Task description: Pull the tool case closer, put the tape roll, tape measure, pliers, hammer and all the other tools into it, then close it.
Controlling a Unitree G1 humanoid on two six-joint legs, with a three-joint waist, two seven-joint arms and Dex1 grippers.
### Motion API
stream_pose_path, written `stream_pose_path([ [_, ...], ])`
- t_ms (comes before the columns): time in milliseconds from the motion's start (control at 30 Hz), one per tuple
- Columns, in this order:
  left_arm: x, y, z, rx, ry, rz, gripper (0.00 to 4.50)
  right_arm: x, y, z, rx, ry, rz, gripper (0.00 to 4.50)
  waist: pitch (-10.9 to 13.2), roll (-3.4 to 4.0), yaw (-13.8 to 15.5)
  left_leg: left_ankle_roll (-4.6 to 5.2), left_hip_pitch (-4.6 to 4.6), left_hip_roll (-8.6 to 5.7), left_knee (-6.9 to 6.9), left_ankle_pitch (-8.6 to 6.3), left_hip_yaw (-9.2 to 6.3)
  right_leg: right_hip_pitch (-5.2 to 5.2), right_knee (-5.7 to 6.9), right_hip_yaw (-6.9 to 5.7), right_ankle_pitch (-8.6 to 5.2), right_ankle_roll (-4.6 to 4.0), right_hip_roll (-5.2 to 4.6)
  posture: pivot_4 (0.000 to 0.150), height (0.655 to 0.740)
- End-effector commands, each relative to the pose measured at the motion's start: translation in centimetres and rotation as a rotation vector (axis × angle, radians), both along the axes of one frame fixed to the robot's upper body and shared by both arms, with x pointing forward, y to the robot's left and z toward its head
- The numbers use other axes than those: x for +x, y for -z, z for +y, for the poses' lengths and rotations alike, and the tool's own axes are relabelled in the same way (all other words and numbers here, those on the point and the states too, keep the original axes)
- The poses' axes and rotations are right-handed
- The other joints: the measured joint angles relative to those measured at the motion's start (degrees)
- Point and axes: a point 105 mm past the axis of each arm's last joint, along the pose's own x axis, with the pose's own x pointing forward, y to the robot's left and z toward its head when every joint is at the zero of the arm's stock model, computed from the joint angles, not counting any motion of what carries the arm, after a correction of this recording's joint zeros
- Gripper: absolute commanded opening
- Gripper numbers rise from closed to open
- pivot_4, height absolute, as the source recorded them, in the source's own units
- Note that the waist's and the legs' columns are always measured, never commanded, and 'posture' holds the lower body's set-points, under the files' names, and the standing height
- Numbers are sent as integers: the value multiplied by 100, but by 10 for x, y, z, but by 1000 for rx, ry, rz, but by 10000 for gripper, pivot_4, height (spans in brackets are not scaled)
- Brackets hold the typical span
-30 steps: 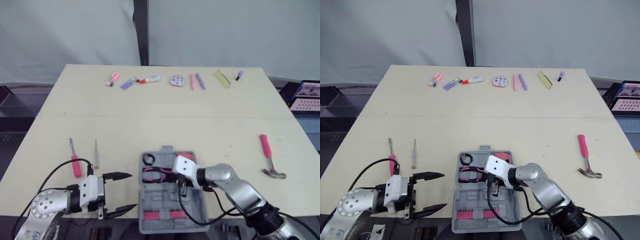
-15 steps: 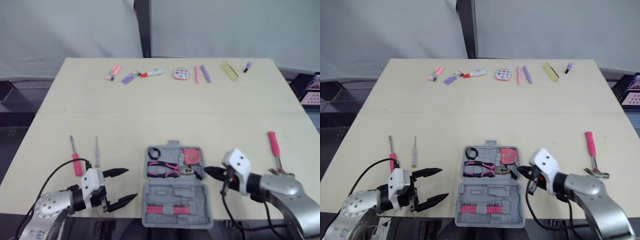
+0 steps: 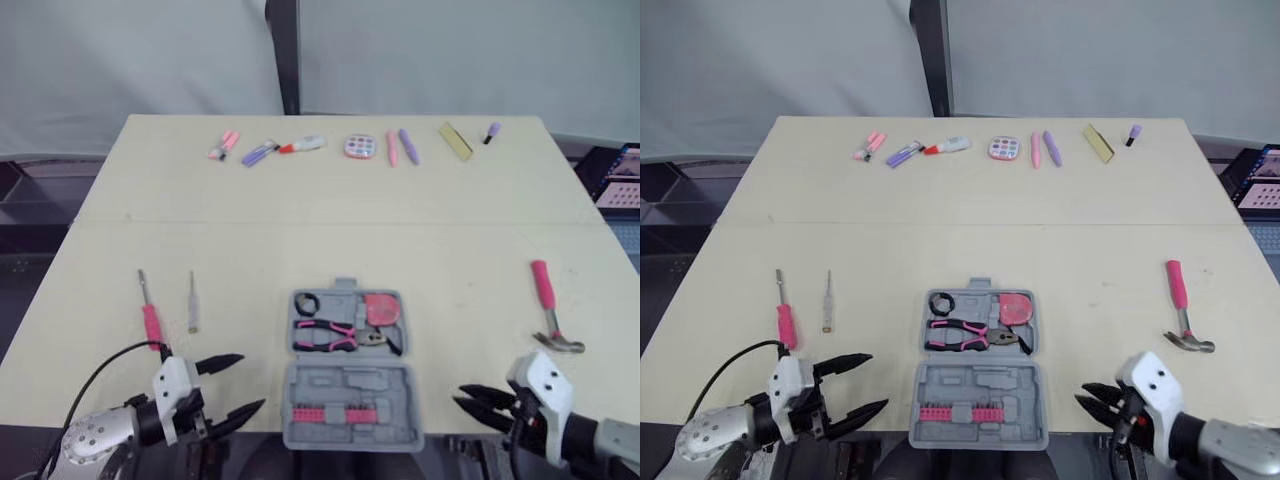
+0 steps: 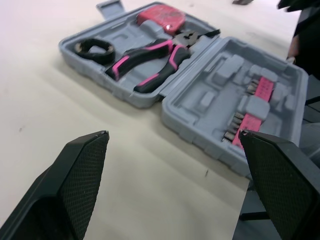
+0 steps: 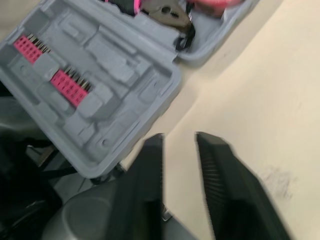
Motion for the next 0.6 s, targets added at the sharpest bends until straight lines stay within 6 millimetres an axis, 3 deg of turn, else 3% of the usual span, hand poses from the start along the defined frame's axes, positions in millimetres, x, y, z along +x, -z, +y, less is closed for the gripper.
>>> stream_pose_path([
  [33,0,-3,1,-22,-21,-7,45000,-8,-1,-1,22,-7,10,28983,0,0,1,0,0,0,1,0,0,0,0,0,0,0,0,1500,7134],
  [133,1,-3,4,-21,-43,-10,45000,-12,5,-3,22,2,21,44356,1,-1,2,0,0,0,2,0,0,1,0,1,0,0,0,1500,7134],
  [400,1,8,12,19,-50,35,45000,-14,15,-8,2,22,45,44747,1,0,8,0,1,0,2,0,1,1,1,0,0,0,0,1500,7134],
  [600,12,9,20,23,-51,22,45000,-16,17,-9,11,22,55,44747,1,-1,24,0,2,-1,4,0,0,1,3,1,0,0,0,1500,7134],
])
